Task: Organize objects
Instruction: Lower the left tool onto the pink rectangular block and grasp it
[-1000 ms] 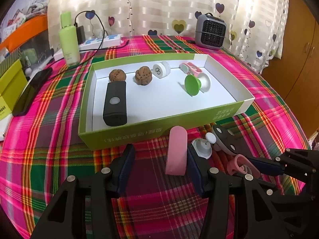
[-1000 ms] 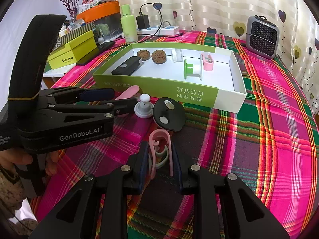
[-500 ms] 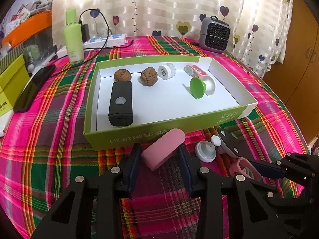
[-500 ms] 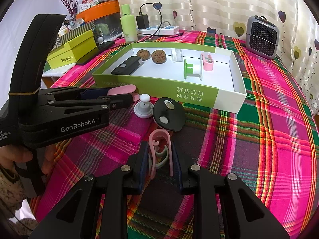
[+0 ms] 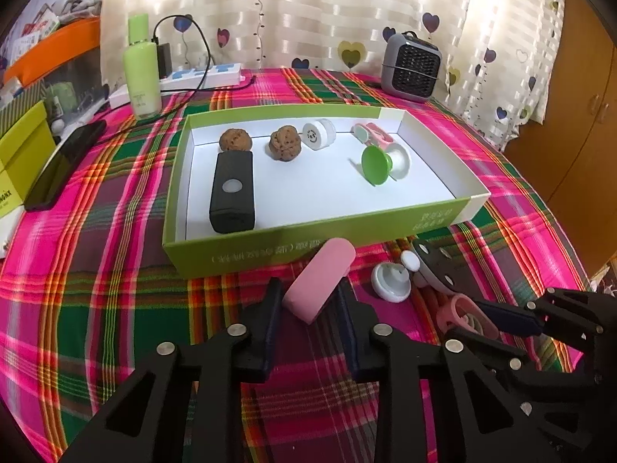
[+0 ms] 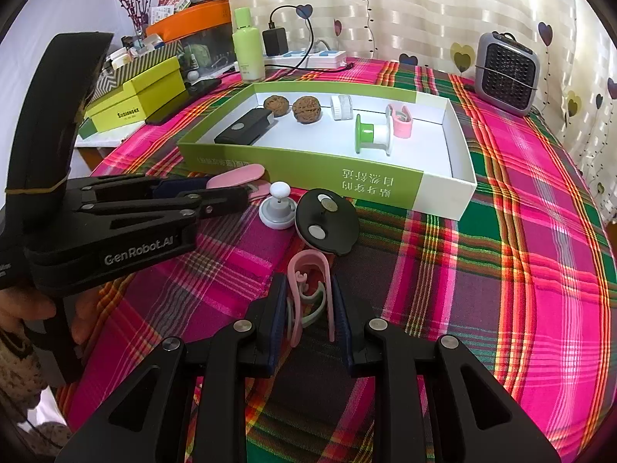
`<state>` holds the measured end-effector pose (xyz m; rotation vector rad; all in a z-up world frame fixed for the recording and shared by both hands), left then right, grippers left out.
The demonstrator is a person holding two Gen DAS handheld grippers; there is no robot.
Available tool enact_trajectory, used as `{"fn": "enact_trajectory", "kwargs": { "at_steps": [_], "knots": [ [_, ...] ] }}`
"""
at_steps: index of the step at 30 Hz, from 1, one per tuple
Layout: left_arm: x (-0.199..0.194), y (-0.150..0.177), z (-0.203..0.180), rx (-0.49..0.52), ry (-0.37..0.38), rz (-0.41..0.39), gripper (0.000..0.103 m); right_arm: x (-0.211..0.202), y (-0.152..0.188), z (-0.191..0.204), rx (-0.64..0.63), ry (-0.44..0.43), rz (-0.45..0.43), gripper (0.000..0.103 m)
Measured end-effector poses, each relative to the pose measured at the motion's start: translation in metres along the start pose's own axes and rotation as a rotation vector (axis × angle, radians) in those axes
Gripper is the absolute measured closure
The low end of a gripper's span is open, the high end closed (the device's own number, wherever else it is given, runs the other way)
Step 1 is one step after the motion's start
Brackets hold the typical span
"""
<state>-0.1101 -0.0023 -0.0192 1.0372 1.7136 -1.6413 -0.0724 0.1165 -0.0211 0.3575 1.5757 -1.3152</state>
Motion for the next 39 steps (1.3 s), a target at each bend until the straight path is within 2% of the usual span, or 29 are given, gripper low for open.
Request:
{"fn": "enact_trajectory", "kwargs": {
  "at_steps": [8,15,22,39],
  "knots": [
    [-0.002,0.005,-0.001,0.016,0.005,0.0,0.081,0.0,0.0,-0.001,0.001,-0.002,0.0,0.078],
    [0.003,-0.003,-0.005,0.038,-0.001,0.006,0.075,0.0,0.0,0.0,0.001,-0.002,0.0,0.078],
    [0.006,-0.007,-0.012,0.065,-0.02,0.008,0.074,0.0,0.0,-0.001,0.002,-0.002,0.001,0.078],
    [-0.001,0.004,-0.01,0.039,0.012,0.008,0.087,-0.001,0.001,-0.001,0.007,0.008,-0.002,0.079]
  ]
}}
Point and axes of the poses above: each gripper's, at about its wrist camera, not at the fingertips, and x roughly the way its jaws point, z to its left, y to its underside, the point moved 4 cm from there along x, roughly the way its jaws point, and after that the axes turned 5 degrees about z, right-handed, at the moved point
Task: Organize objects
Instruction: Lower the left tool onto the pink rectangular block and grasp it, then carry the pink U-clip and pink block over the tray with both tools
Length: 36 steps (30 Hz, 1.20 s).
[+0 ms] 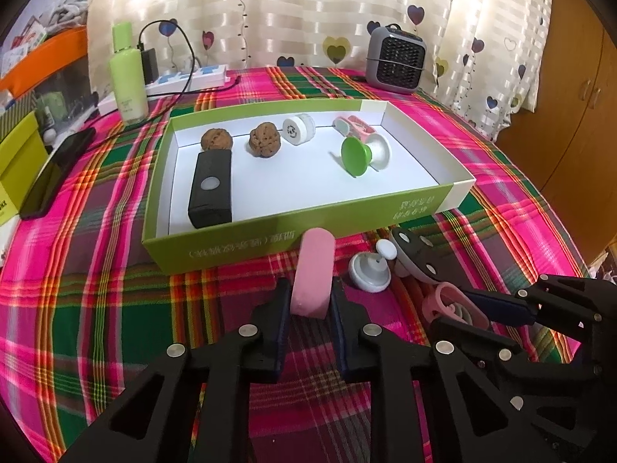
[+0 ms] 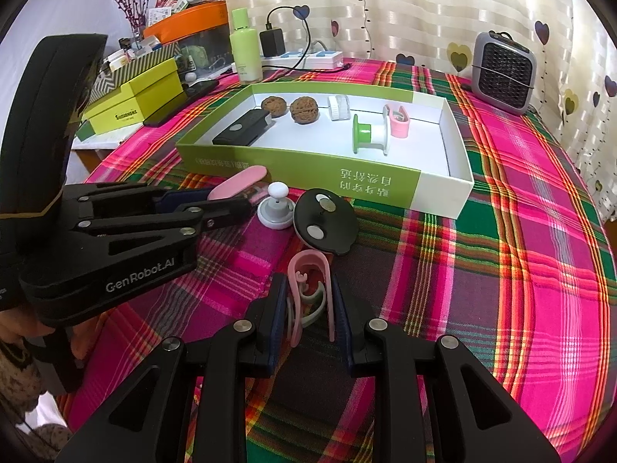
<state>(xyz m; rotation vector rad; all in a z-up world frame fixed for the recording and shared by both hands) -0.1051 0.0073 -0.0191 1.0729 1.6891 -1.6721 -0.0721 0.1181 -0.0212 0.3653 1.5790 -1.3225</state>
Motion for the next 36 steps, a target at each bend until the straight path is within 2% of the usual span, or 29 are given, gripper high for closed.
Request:
{"fn": "enact_trajectory", "kwargs": {
  "at_steps": [11,17,20,36],
  "knots": [
    [-0.01,0.015,-0.004,-0.006,0.011,0.003,0.087,-0.004,0.003,0.005,0.003,-0.006,-0.009,0.079],
    [-0.006,0.009,-0.002,-0.018,0.018,0.012,0.086,-0.005,0.003,0.004,0.012,-0.005,-0.013,0.079],
    [-0.004,0.007,-0.005,0.007,0.004,0.009,0.085,-0.005,0.003,0.004,0.013,-0.007,-0.012,0.079],
    [-0.012,0.006,-0.005,0.003,-0.002,-0.008,0.087,-0.007,0.001,0.007,0.014,-0.019,-0.014,0.079]
  ]
}}
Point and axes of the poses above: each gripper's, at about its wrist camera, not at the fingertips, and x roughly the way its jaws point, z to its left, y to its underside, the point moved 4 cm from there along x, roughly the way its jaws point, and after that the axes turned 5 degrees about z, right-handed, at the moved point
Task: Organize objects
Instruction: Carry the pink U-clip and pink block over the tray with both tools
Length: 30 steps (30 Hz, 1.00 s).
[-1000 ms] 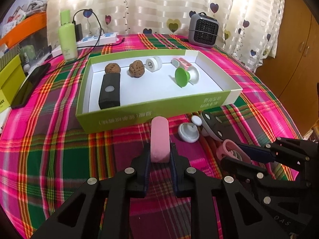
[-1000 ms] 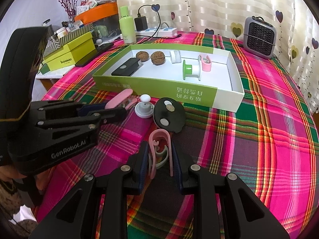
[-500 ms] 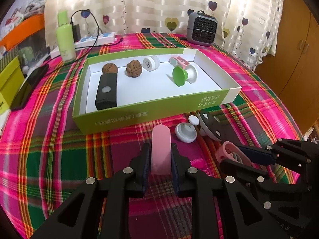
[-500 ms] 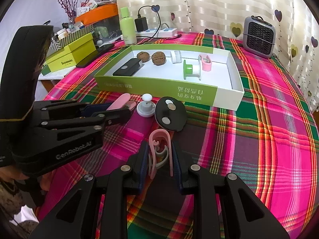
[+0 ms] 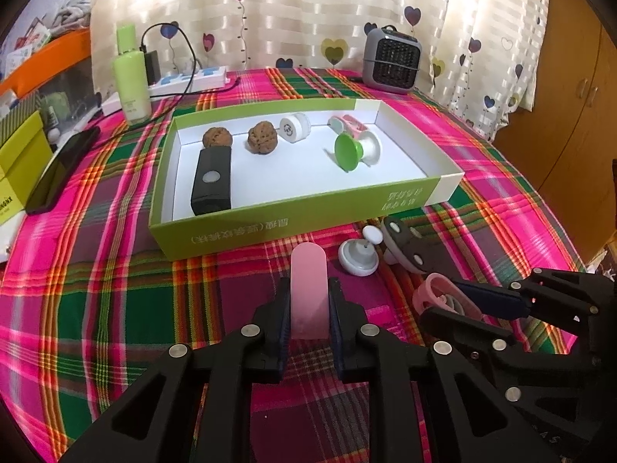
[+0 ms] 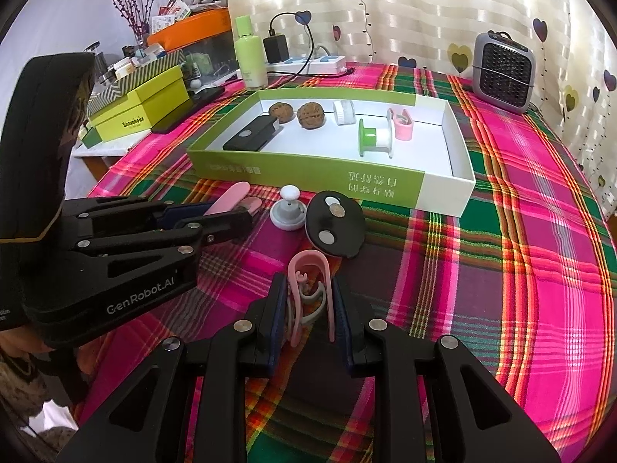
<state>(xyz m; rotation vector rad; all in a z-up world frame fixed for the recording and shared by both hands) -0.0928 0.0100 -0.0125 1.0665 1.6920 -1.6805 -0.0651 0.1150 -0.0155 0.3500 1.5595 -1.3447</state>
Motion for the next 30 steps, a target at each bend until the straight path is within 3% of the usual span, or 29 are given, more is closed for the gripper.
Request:
{"fn": "enact_trajectory", "kwargs": {
  "at_steps": [14,30],
  "knots": [
    [-0.029,-0.015,-0.005,0.013,0.011,-0.062,0.087,-0.017,-0.021,-0.001,-0.011,0.007,-0.047,0.079],
    [-0.021,-0.049,0.004,-0.016,0.02,-0.076,0.087,-0.014,-0.061,-0.021,-0.003,0.025,-0.076,0.078]
  ]
}}
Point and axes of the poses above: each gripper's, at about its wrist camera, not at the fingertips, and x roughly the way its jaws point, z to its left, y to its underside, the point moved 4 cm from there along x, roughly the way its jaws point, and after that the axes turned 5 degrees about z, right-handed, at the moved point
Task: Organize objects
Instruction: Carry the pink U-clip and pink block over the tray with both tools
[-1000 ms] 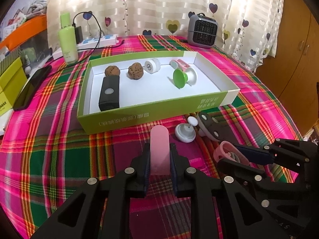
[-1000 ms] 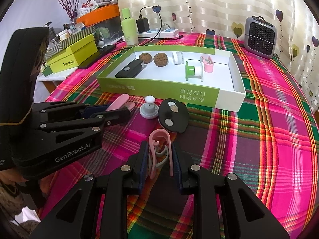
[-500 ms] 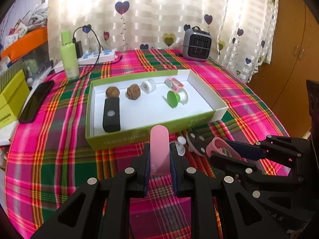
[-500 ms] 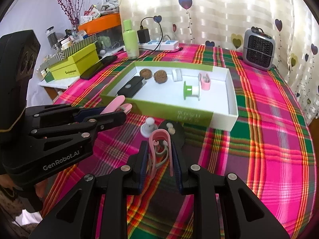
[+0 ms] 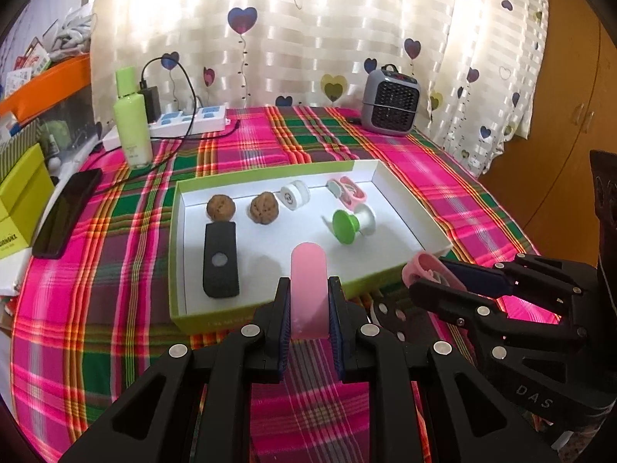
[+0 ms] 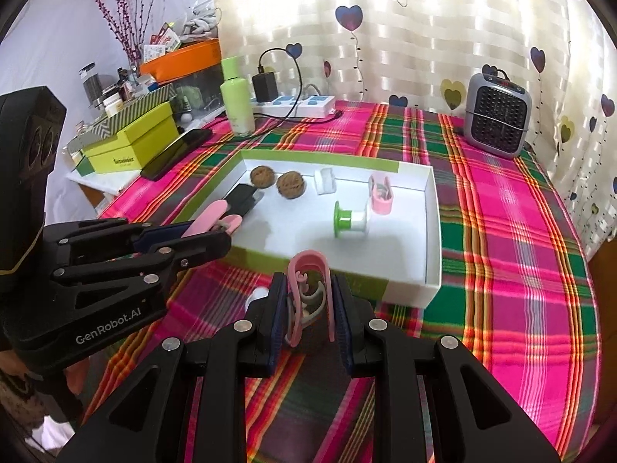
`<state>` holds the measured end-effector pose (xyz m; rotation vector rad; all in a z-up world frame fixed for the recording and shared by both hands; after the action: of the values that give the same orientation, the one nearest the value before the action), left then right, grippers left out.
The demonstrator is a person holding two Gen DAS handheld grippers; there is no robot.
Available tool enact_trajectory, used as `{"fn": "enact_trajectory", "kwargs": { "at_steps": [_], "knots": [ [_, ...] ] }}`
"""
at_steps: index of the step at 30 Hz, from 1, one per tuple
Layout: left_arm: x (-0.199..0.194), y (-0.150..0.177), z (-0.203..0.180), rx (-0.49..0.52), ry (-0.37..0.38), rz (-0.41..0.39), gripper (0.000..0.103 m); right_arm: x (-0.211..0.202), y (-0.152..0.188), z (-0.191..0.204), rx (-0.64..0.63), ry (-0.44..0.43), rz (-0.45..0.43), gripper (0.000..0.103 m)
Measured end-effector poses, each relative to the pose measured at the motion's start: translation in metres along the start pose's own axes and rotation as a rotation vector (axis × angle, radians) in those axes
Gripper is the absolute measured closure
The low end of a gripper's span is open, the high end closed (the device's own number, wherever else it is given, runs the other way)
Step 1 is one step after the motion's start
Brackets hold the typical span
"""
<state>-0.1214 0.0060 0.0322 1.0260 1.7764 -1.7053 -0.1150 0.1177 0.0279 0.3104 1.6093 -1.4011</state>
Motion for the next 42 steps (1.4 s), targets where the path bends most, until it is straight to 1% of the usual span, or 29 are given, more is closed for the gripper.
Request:
{"fn": "enact_trajectory", "kwargs": {
  "at_steps": [11,18,24,32,40,42],
  "knots": [
    [0.019,-0.017,0.007,-0.018,-0.005,0.011,0.087,0.013,-0.019,-0.02,0.021,0.019,0.003,0.079],
    [0.035,-0.026,0.011,-0.033,-0.008,0.026,0.087,0.024,-0.033,-0.04,0.042,0.072,0.006,0.078],
    [0.052,-0.032,0.013,-0.041,-0.005,0.054,0.087,0.039,-0.043,-0.056,0.065,0.1,0.022,0.078],
    [0.065,-0.035,0.015,-0.04,-0.016,0.069,0.087,0.058,-0.05,-0.066,0.085,0.104,0.052,0.078],
    [0.073,-0.036,0.019,-0.044,-0.027,0.083,0.087,0.075,-0.051,-0.07,0.082,0.107,0.088,0.078],
    [0.074,-0.037,0.019,-0.045,-0.029,0.081,0.087,0.076,-0.053,-0.07,0.076,0.11,0.086,0.078]
  ]
}}
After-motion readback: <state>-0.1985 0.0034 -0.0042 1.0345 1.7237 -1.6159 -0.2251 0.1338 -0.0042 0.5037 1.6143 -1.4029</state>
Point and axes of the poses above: each gripper's, at about its wrist camera, not at the fingertips, and x roughly the way its jaws point, z to its left, y to its underside, the point moved 4 cm from there along x, roughly the way its jaws point, and after that the axes turned 5 degrees about z, right-handed, at the moved point
